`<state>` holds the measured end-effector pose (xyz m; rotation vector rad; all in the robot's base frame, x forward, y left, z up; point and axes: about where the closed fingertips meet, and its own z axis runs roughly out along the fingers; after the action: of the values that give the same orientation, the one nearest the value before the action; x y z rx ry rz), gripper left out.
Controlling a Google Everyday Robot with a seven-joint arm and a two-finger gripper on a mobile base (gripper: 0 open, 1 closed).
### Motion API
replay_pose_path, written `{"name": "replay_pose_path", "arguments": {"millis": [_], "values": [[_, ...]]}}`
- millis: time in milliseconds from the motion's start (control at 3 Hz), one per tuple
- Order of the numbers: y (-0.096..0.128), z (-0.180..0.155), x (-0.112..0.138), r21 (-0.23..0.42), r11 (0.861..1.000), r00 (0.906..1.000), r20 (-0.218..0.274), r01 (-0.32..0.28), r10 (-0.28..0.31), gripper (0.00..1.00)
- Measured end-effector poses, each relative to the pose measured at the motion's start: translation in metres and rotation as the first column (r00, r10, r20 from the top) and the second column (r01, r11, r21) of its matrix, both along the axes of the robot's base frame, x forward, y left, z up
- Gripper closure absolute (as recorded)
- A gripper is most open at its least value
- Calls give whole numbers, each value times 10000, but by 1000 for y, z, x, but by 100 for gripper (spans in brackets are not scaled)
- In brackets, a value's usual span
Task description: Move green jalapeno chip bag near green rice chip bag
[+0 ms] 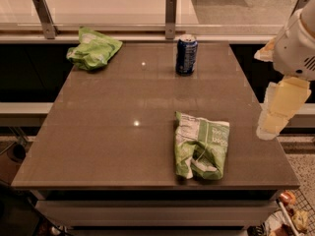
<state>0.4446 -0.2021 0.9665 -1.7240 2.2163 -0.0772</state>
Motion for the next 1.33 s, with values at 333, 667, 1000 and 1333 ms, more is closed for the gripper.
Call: {"name": "replay_pose_path", "arguments": {"millis": [333,667,1000,1333], "values": [[19,-31,5,402,9992,9990,-440,-44,62,0],[39,-60,2,796,9968,9961,-875,-15,85,0],[57,-86,-5,1121,9936,9915,-1297,107,40,0],[72,-105,-12,1379,9903,9870,-1605,184,40,0]]}}
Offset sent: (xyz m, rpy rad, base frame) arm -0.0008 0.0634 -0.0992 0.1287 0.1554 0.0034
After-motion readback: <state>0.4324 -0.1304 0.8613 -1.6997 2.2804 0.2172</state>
